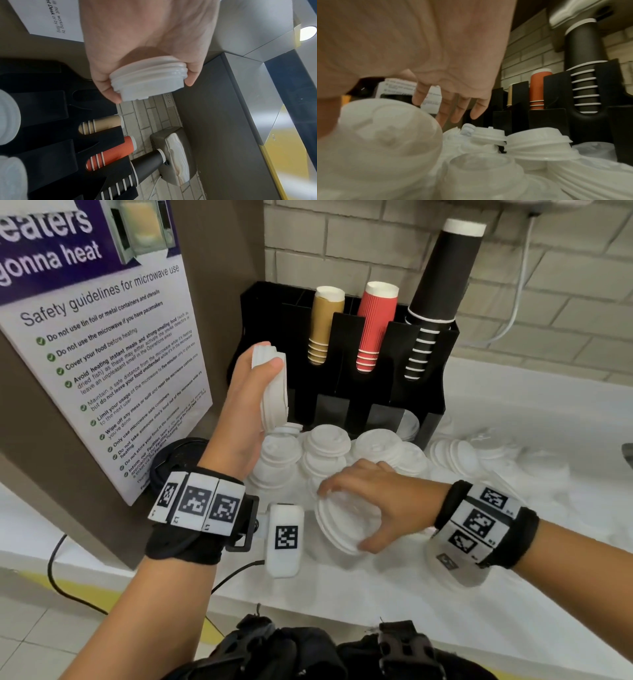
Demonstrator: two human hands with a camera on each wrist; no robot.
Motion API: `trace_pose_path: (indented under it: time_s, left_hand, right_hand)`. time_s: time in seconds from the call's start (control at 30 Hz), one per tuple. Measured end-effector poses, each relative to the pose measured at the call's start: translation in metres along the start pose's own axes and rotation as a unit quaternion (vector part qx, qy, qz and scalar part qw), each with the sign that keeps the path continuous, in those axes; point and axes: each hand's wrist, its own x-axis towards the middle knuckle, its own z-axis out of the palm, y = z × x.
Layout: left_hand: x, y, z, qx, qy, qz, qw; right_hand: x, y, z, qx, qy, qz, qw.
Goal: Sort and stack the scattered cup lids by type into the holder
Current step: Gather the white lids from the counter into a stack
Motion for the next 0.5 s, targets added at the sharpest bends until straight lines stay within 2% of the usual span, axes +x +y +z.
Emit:
trace_pose_path:
  time_s: [0.13,0.27,0.37,0.5]
  left_hand:
    - [-0.004,-0.007,0.007,-0.002,0.012,-0.016,1.0]
    - [-0.007,-0.015,0.015,0.001,0.002,-0.045,0.999]
    - [-0.009,-0.019,0.02,-0.007,-0.027,-0.072,0.997]
    - [-0.011,-0.021,0.023,-0.019,-0.028,-0.068,0.997]
  right_hand:
    - [0.006,0.003,-0.021,0.162,0.118,0.009,0.98]
    - [0.017,0.002,-0.051,0.275,0.248,0.0,0.929]
    - [0.022,-0.002,-0.067,0.317,0.274,-0.032,0.907]
    - [0.029,-0.006,-0.068,0.3,0.259,-0.051,0.917]
